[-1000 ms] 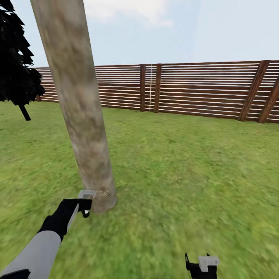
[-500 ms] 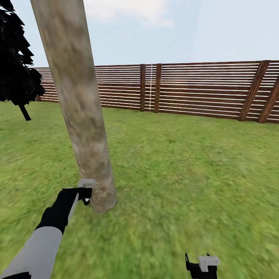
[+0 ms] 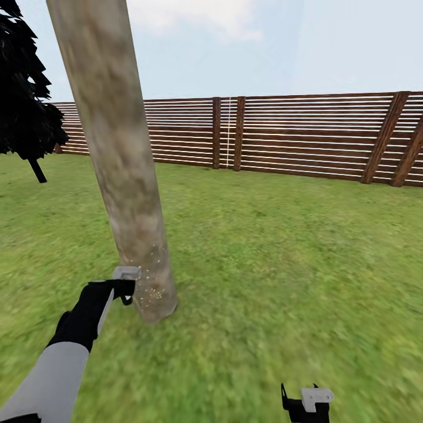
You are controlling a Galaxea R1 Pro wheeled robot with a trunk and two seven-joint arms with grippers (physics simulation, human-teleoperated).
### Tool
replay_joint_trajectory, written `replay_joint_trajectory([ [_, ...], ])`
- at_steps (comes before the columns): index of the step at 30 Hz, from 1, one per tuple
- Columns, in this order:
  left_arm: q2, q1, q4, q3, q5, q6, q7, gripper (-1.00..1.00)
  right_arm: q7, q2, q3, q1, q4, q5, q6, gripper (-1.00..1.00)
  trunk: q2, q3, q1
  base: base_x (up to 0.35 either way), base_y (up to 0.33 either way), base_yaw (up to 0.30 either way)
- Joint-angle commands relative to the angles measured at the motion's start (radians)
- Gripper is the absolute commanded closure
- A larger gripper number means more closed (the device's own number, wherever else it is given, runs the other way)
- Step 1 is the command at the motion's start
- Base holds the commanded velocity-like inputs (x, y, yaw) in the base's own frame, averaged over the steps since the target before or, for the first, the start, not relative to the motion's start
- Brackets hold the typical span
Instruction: In the garden, pick up the pesticide atomizer on the floor and spray pesticide onto both trees until each tree trunk is fully covered.
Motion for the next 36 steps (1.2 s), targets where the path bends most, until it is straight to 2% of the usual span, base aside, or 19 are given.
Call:
replay_joint_trajectory([
  [1,-0.010,0.000,0.000,-0.002,0.000,0.000,0.000,1.00,0.000,0.000,0.000,0.000,0.000,0.000,0.000,-1.00,0.000,0.000,0.000,0.000,0.000,0.000],
  [4,-0.058,0.000,0.000,-0.045,-0.002,0.001,0.000,1.00,0.000,0.000,0.000,0.000,0.000,-0.001,0.000,-1.00,0.000,0.000,0.000,0.000,0.000,0.000],
  [6,-0.077,-0.001,0.000,-0.068,0.000,0.010,0.000,1.00,0.000,0.000,0.000,0.000,0.000,-0.001,0.000,-1.00,0.000,0.000,0.000,0.000,0.000,0.000],
  [9,-0.065,-0.002,-0.009,-0.060,0.006,0.033,0.000,1.00,0.000,0.000,0.000,0.000,0.000,-0.001,0.000,-1.00,0.000,0.000,0.000,0.000,0.000,0.000],
  [10,-0.052,-0.001,-0.020,-0.048,0.010,0.035,0.000,1.00,0.000,0.000,0.000,0.000,-0.001,-0.001,0.000,-1.00,0.000,0.000,0.000,0.000,0.000,0.000],
  [11,-0.027,0.000,-0.034,-0.025,0.014,0.037,0.000,1.00,-0.001,0.000,0.000,0.000,-0.001,-0.001,0.000,-1.00,0.000,0.000,0.000,0.000,0.000,0.000],
  [12,-0.011,0.001,-0.042,-0.011,0.016,0.037,0.000,1.00,-0.002,0.000,0.000,0.000,-0.001,-0.001,0.000,-1.00,0.000,0.000,0.000,0.000,0.000,0.092],
  [13,-0.009,0.002,-0.045,-0.011,0.012,0.037,0.004,1.00,-0.002,0.000,0.000,0.000,-0.001,-0.001,0.000,-1.00,0.000,0.000,0.000,0.000,0.000,0.180],
  [21,-0.015,0.010,-0.043,-0.007,0.003,0.029,0.016,1.00,-0.003,0.000,0.000,0.000,-0.002,-0.001,0.000,-1.00,0.000,0.000,0.000,0.000,-0.154,0.118],
  [23,-0.015,0.033,-0.034,-0.008,0.002,0.024,0.021,1.00,-0.002,0.001,0.000,0.000,-0.002,-0.001,0.000,-1.00,0.000,0.000,0.000,0.017,-0.270,0.002],
  [25,-0.017,0.060,-0.029,-0.008,0.007,0.020,0.050,1.00,-0.002,0.001,0.000,0.000,-0.002,-0.001,0.000,-1.00,0.000,0.000,0.000,0.082,-0.271,0.001],
  [27,-0.017,0.070,0.030,-0.007,0.009,0.009,0.081,1.00,-0.002,0.002,0.000,0.000,-0.002,-0.001,0.000,-1.00,0.000,0.000,0.000,0.130,-0.272,0.000],
  [30,-0.015,0.072,0.042,-0.007,0.005,-0.010,0.107,1.00,-0.002,0.002,0.000,0.000,-0.002,-0.001,0.000,-1.00,0.000,0.000,0.000,0.134,-0.272,0.000],
  [31,-0.013,0.072,0.045,-0.002,0.006,-0.014,0.156,1.00,-0.002,0.002,0.000,0.000,-0.002,-0.001,0.000,-1.00,0.000,0.000,0.000,0.124,-0.272,0.000],
  [33,-0.012,0.072,0.053,0.000,0.013,-0.033,0.198,1.00,-0.003,0.002,0.000,0.000,-0.002,-0.001,0.000,-1.00,0.000,0.000,0.000,0.122,-0.272,0.000],
  [36,-0.015,0.073,0.056,0.000,0.014,-0.061,0.216,1.00,-0.002,0.002,0.000,0.000,-0.002,-0.001,0.000,-1.00,0.000,0.000,0.000,0.121,-0.272,0.000],
])
